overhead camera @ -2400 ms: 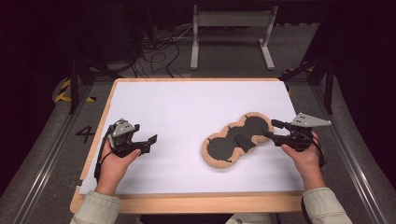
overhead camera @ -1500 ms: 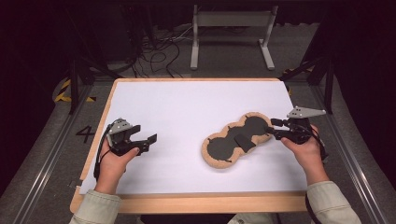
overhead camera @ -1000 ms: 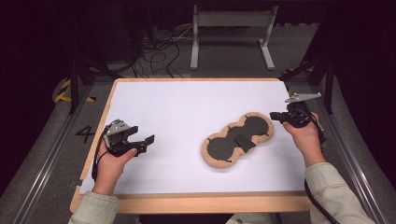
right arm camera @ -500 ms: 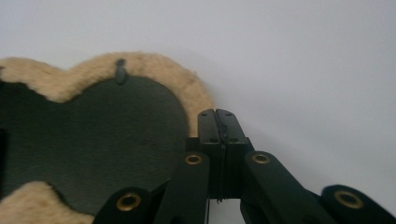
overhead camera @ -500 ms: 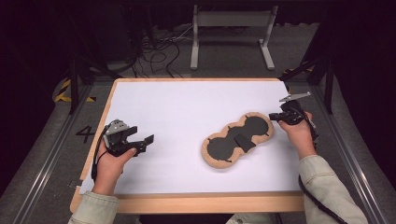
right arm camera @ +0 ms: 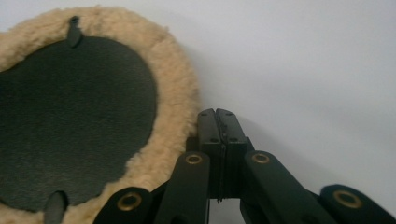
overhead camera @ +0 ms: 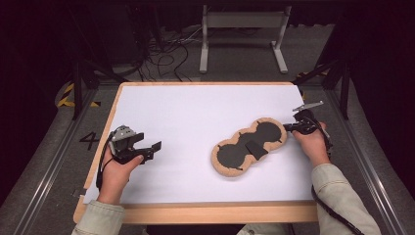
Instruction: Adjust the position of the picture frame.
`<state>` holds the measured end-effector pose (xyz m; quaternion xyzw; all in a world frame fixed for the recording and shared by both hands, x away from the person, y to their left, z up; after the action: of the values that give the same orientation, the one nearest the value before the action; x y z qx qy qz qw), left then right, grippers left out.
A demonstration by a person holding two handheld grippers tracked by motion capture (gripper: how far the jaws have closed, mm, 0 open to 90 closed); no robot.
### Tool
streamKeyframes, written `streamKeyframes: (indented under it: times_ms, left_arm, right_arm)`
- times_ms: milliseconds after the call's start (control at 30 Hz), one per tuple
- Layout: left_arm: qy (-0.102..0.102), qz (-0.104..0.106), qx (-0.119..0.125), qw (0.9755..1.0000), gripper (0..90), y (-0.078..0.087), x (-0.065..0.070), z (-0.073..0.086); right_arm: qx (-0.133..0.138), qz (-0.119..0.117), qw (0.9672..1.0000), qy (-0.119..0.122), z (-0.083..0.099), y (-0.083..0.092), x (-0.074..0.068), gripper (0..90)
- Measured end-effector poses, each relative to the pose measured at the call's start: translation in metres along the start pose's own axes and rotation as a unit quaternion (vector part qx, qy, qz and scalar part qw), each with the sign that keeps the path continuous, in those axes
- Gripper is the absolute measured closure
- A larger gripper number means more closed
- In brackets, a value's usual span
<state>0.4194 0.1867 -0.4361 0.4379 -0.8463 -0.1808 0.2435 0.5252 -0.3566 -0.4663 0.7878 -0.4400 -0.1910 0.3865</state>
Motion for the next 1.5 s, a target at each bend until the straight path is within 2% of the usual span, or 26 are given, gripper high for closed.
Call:
streamKeyframes:
  times_ms: [167, 267, 467, 700, 800, 833, 900, 933, 1033, 1100, 1200, 1300, 1433, 1467, 1500]
  left_arm:
    - [0.002, 0.001, -0.002, 1.0, 20.3, -0.001, 0.0, 0.0]
    - [-0.001, -0.001, -0.003, 1.0, 20.3, -0.003, 0.0, 0.0]
    - [-0.001, 0.004, -0.008, 1.0, 20.6, -0.005, 0.003, 0.0]
    - [-0.005, 0.012, -0.007, 0.9999, 20.6, -0.007, 0.008, 0.0]
    - [-0.007, 0.02, -0.008, 0.9998, 20.6, -0.008, 0.014, -0.001]
    - [-0.015, 0.02, -0.006, 0.9997, 20.7, -0.008, 0.016, -0.002]
    - [-0.016, 0.033, -0.009, 0.9993, 23.5, -0.008, 0.023, -0.001]
    - [-0.024, 0.038, -0.01, 0.9989, 24.8, -0.009, 0.026, -0.002]
    - [-0.036, 0.058, -0.019, 0.9975, 26.7, -0.013, 0.04, 0.0]
    - [-0.049, 0.07, -0.024, 0.9961, 29.3, -0.015, 0.049, 0.001]
    - [-0.063, 0.09, -0.03, 0.9935, 34.7, -0.017, 0.063, 0.002]
    - [-0.075, 0.113, -0.037, 0.99, 41.3, -0.019, 0.076, 0.004]
    - [-0.093, 0.146, -0.048, 0.9838, 49.7, -0.021, 0.095, 0.006]
    - [-0.092, 0.152, -0.052, 0.9827, 52.1, -0.021, 0.099, 0.006]
    - [-0.092, 0.152, -0.052, 0.9827, 55.3, -0.021, 0.099, 0.006]
  right_arm:
    - [-0.003, -0.006, 1.0, 0.0, 0.0, 0.0, -0.002, 90.0]
    - [-0.014, -0.013, 0.9998, 0.01, -0.002, 0.0, -0.008, 90.0]
    - [-0.015, -0.037, 0.9984, 0.039, -0.007, -0.003, -0.03, 90.0]
    - [-0.014, -0.061, 0.9967, 0.051, -0.01, -0.007, -0.058, 90.0]
    - [-0.01, -0.067, 0.996, 0.058, -0.011, -0.008, -0.066, 90.0]
    - [-0.007, -0.065, 0.9961, 0.06, -0.011, -0.008, -0.069, 90.0]
    - [0.0, -0.059, 0.9967, 0.056, -0.009, -0.008, -0.069, 90.0]
    - [0.005, -0.06, 0.9968, 0.052, -0.008, -0.008, -0.069, 90.0]
    - [0.03, -0.068, 0.9967, 0.034, -0.003, -0.009, -0.066, 90.0]
    - [0.051, -0.04, 0.9975, 0.03, -0.002, -0.003, -0.065, 90.0]
    - [0.089, -0.036, 0.9952, 0.019, -0.002, 0.009, -0.064, 90.0]
    - [0.085, -0.037, 0.9954, 0.023, 0.001, 0.014, -0.066, 90.0]
    - [0.089, -0.042, 0.995, 0.021, 0.0, 0.02, -0.068, 90.0]
    - [0.092, -0.048, 0.9944, 0.019, -0.001, 0.021, -0.069, 90.0]
    - [0.094, -0.055, 0.9939, 0.016, -0.001, 0.023, -0.07, 90.0]
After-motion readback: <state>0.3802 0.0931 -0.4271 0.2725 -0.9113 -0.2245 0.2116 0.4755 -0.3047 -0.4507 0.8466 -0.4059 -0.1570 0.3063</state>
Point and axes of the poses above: each handheld gripper's, and its own axes: y roughly backward along the jaws, z roughly out of its underside, x roughly to its right, the point moved 4 cm from there along -y, roughly forward along the jaws, and after that the axes turned 6 degrees about y, right-handed, at the moved point
